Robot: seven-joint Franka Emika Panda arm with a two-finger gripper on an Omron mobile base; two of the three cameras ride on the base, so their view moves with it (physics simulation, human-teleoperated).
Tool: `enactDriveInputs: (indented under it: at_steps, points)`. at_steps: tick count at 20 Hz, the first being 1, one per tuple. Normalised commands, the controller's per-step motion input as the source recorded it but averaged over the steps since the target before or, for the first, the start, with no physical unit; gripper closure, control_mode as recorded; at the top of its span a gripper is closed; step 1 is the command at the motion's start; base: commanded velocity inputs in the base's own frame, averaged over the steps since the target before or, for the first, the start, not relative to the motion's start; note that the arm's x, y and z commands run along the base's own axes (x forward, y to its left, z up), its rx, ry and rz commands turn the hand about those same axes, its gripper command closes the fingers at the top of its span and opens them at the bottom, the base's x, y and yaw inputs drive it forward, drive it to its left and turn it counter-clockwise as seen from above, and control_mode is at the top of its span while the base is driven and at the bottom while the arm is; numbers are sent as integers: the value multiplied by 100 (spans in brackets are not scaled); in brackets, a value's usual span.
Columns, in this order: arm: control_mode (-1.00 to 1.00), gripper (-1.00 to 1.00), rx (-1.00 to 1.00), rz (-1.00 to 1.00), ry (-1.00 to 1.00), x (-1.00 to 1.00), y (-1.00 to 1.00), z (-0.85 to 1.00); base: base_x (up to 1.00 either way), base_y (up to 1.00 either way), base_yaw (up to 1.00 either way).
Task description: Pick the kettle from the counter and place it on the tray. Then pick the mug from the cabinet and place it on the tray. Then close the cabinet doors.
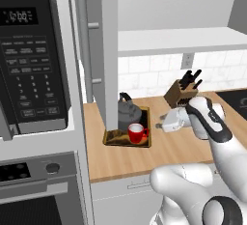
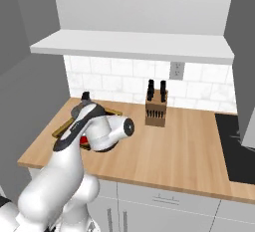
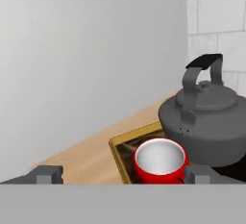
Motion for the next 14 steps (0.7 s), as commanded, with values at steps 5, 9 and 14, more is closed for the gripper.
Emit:
enactDriveInputs:
  at_steps: [5,9,14]
  points:
    - [-100,-100,15,-8,0,-22,-46,36,0,0,0]
    - [-100,-100,15,-13,0,-18,-47,43,0,0,0]
    - [-100,-100,14,-11,0,-17,-52,25,0,0,0]
